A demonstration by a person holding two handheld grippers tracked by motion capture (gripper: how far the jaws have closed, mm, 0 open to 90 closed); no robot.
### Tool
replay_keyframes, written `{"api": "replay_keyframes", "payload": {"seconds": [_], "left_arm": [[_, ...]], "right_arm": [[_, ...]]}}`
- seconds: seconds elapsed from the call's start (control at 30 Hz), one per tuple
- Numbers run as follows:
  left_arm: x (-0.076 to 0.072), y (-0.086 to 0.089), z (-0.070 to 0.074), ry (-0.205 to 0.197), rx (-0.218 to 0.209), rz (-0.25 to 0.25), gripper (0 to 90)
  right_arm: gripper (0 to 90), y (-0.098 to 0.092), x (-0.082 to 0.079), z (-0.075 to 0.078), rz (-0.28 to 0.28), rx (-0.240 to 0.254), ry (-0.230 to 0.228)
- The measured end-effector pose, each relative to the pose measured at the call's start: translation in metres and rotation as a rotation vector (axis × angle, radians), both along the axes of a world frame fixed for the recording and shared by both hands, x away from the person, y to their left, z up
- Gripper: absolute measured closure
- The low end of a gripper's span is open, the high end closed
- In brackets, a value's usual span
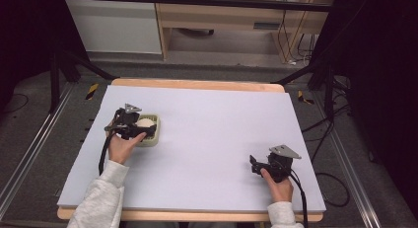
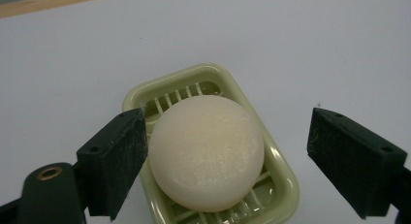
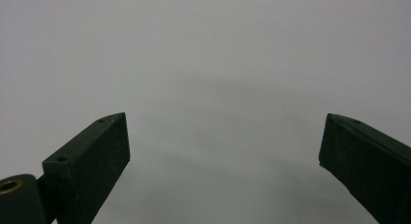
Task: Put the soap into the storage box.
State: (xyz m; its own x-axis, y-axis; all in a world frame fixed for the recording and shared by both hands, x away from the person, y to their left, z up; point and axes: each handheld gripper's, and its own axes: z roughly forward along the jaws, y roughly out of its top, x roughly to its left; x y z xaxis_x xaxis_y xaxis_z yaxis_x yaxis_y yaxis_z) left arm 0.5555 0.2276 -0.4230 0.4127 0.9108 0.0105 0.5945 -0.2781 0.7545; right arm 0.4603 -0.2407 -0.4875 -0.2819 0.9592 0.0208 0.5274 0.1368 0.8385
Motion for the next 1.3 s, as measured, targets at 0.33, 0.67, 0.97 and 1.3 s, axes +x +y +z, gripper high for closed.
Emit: {"api": "replay_keyframes", "payload": {"seconds": [0.33,0.67,0.97,1.3], "left_arm": [[-0.023,-0.003,0.011,-0.043,-0.034,-0.044,23.3],[-0.055,-0.005,0.007,-0.066,-0.066,-0.093,25.1],[-0.081,0.011,-0.018,-0.053,-0.063,-0.087,22.0],[-0.108,0.037,-0.040,-0.045,-0.037,-0.054,15.7]], "right_arm": [[4.6,0.000,0.000,0.000,-0.001,0.006,0.003],[4.5,-0.001,0.000,0.000,0.000,0.008,0.003],[4.5,-0.002,0.000,0.000,-0.005,0.015,-0.002],[4.5,-0.002,0.000,0.000,-0.006,0.013,-0.002]]}}
